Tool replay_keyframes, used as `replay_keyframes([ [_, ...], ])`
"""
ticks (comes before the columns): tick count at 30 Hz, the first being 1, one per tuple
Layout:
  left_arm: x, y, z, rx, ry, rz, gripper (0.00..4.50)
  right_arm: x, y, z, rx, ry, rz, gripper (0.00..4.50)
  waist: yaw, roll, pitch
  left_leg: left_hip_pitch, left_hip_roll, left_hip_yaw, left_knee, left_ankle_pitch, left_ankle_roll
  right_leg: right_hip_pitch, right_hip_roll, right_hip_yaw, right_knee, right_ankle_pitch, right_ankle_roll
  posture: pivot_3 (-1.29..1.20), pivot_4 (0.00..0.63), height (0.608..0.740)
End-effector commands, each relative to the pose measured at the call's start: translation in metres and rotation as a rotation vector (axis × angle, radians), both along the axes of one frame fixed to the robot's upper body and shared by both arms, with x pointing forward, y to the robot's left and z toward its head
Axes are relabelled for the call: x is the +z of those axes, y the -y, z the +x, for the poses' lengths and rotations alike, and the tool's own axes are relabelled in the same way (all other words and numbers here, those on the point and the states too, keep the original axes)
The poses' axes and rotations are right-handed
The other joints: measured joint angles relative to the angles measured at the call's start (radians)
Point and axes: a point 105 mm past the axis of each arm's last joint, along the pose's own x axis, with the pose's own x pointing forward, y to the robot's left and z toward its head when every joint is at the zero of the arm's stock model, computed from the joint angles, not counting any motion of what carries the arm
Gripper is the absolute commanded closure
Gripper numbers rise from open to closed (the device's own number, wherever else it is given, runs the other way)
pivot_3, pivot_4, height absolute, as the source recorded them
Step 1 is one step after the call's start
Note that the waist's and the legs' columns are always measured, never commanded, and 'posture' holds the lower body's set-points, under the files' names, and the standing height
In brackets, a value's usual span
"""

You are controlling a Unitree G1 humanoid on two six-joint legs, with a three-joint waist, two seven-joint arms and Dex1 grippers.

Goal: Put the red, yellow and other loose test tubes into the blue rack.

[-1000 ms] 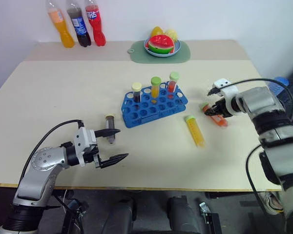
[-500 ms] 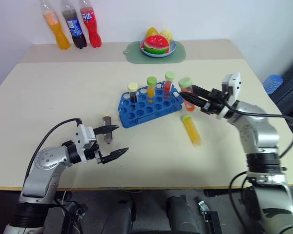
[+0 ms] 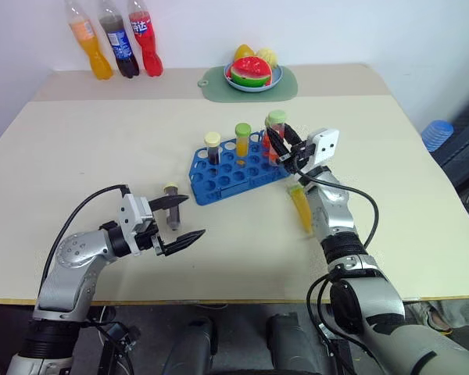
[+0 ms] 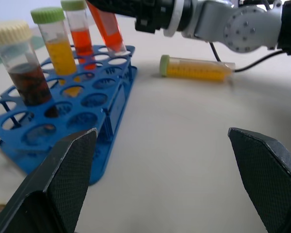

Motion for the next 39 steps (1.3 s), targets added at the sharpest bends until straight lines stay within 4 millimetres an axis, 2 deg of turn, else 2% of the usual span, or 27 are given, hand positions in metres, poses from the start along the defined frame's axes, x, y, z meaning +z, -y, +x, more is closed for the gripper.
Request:
replay_keyframes([
  [1,0.013,-0.003,-0.004,0.017,0.041,-0.006,0.0,-0.018,0.006,0.001,-0.025,-0.047,0.003,3.63,0.0,0.0,0.0,0.002,0.0,0.0,0.0,0.0,0.001,0.002,0.0,0.0,0.0,0.0,0.0,0.0,0.15,0.74],
  [5,0.013,-0.004,-0.006,0.03,0.035,-0.006,0.0,-0.016,0.009,-0.001,-0.018,-0.027,0.004,3.63,0.0,0.0,0.0,0.011,0.0,0.0,-0.003,-0.003,0.005,0.009,0.0,0.0,0.0,0.0,-0.001,0.0,0.15,0.74],
  [13,0.012,-0.005,-0.005,0.039,0.033,-0.006,0.0,-0.034,0.003,-0.002,-0.023,-0.068,-0.017,3.63,0.0,0.0,0.0,0.011,0.0,0.0,-0.003,-0.003,0.005,0.009,0.001,0.0,0.0,-0.001,-0.001,0.0,0.15,0.74],
  [18,0.011,-0.005,-0.005,0.038,0.032,-0.007,0.0,-0.033,-0.001,0.0,0.013,-0.086,0.056,3.63,-0.002,0.0,0.0,0.011,0.001,0.0,-0.002,-0.003,0.005,0.009,0.001,0.0,0.0,-0.001,-0.001,0.0,0.15,0.74],
  [19,0.011,-0.005,-0.005,0.037,0.031,-0.007,0.0,-0.03,0.0,0.0,0.007,-0.068,0.044,2.67,-0.003,0.0,0.0,0.011,0.001,0.0,-0.003,-0.003,0.005,0.009,0.001,0.0,0.0,-0.001,-0.001,0.0,0.15,0.74],
  [20,0.011,-0.005,-0.005,0.036,0.031,-0.008,0.0,-0.028,0.0,0.0,-0.001,-0.048,0.029,2.32,-0.004,0.0,0.0,0.011,0.001,0.0,-0.003,-0.003,0.005,0.009,0.001,0.0,0.0,-0.001,-0.001,0.0,0.15,0.74],
  [24,0.008,-0.006,-0.004,0.043,0.03,-0.008,0.0,-0.014,0.006,0.0,-0.035,0.015,-0.048,0.33,-0.005,0.001,0.001,0.011,0.001,0.001,-0.003,-0.003,0.005,0.009,0.001,0.001,0.0,-0.001,-0.001,0.0,0.15,0.74],
  [26,0.007,-0.007,-0.002,0.056,0.034,-0.005,0.0,-0.01,0.011,-0.001,-0.035,0.02,-0.128,0.33,-0.002,0.001,0.001,0.011,0.001,0.001,-0.003,-0.003,0.005,0.009,0.001,0.001,0.0,-0.001,-0.001,0.0,0.15,0.74],
  [30,0.004,-0.007,-0.001,0.06,0.037,-0.003,0.0,0.0,0.015,-0.017,0.044,0.0,-0.26,0.33,0.003,0.001,0.001,0.01,0.001,0.0,-0.003,-0.003,0.005,0.009,0.001,0.001,-0.001,-0.001,-0.001,0.0,0.15,0.74],
  [32,0.003,-0.007,0.0,0.061,0.037,-0.004,0.0,-0.002,0.031,-0.026,-0.018,-0.091,-0.368,0.33,0.006,0.001,0.001,0.01,0.0,0.0,-0.003,-0.003,0.005,0.008,0.001,0.001,-0.001,-0.001,-0.001,0.0,0.15,0.74],
  [35,0.0,-0.006,0.001,0.061,0.039,0.002,0.0,-0.01,0.045,-0.052,-0.008,-0.237,-0.572,0.33,0.012,0.001,0.001,0.009,0.0,0.0,-0.003,-0.003,0.005,0.008,0.0,0.001,-0.002,-0.001,-0.001,0.0,0.15,0.74],
  [39,-0.004,-0.003,0.001,0.051,0.035,0.003,0.0,-0.017,0.064,-0.074,-0.019,-0.604,-0.548,0.33,0.003,0.001,0.001,0.009,0.001,0.001,-0.002,-0.003,0.006,0.009,0.0,0.001,-0.003,-0.001,-0.001,0.0,0.15,0.74],
])
